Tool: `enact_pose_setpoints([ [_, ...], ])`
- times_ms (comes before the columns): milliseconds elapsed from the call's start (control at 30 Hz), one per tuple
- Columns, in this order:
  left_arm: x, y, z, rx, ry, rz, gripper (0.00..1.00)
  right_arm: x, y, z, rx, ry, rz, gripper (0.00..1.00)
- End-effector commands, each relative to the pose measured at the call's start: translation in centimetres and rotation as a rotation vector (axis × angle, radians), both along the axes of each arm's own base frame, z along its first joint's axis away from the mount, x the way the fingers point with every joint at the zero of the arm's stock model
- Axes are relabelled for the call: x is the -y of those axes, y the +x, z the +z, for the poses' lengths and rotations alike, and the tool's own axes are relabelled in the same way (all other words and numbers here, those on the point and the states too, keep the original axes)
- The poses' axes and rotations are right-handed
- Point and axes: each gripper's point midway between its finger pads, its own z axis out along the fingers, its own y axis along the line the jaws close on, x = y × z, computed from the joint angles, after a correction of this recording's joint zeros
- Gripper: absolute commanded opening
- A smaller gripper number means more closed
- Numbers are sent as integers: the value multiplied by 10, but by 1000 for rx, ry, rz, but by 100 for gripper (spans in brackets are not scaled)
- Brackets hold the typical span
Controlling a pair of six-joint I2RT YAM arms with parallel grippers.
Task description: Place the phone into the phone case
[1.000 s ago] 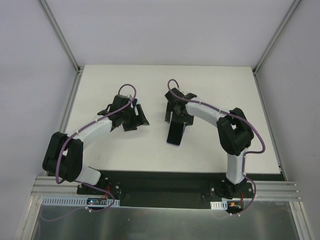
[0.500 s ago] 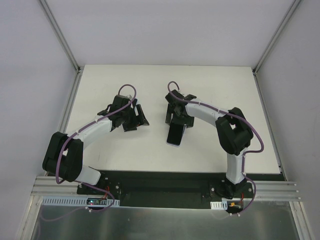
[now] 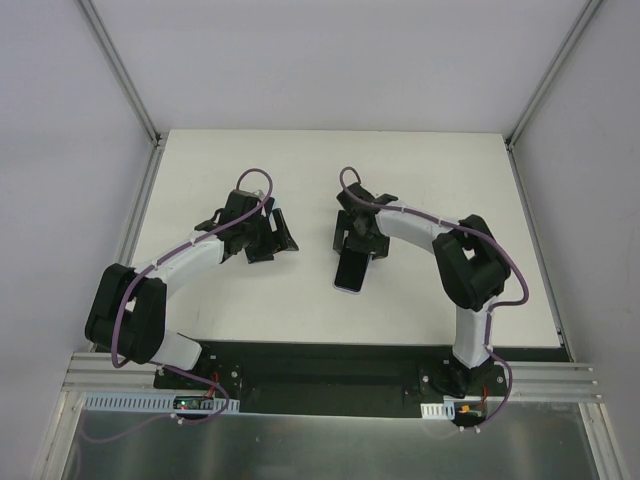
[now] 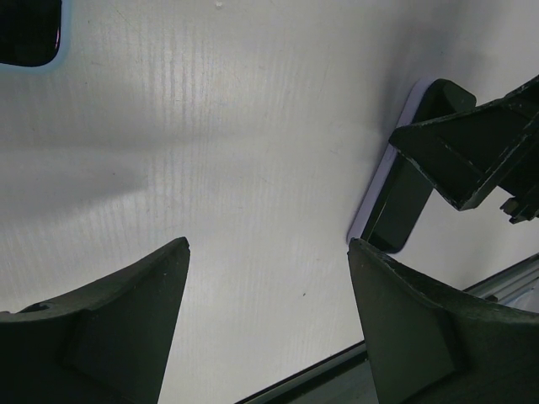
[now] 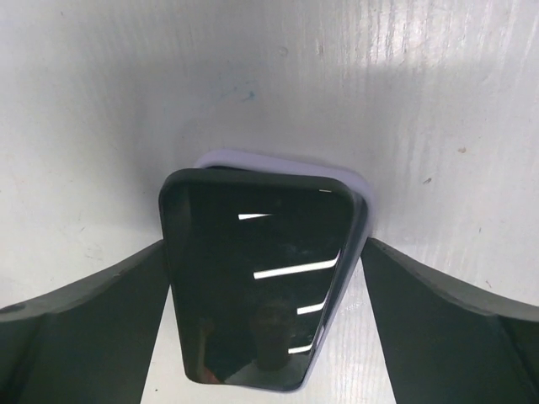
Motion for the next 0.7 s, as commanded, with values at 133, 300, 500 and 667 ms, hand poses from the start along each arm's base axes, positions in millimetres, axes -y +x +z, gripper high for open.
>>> enact_pose_setpoints([
  [133,3,4,16,44,-35,4,75,-15,-8,0,16,147,107,86],
  [300,5,3,16,29,-49,10,74,-31,-12,0,4,234,161,79],
  [500,8,4,19,36,-48,17,74,-37,-15,7,21,248,211,72],
  [667,14,5,20,30,-51,15,74,-33,-18,18,34,232,223,92],
])
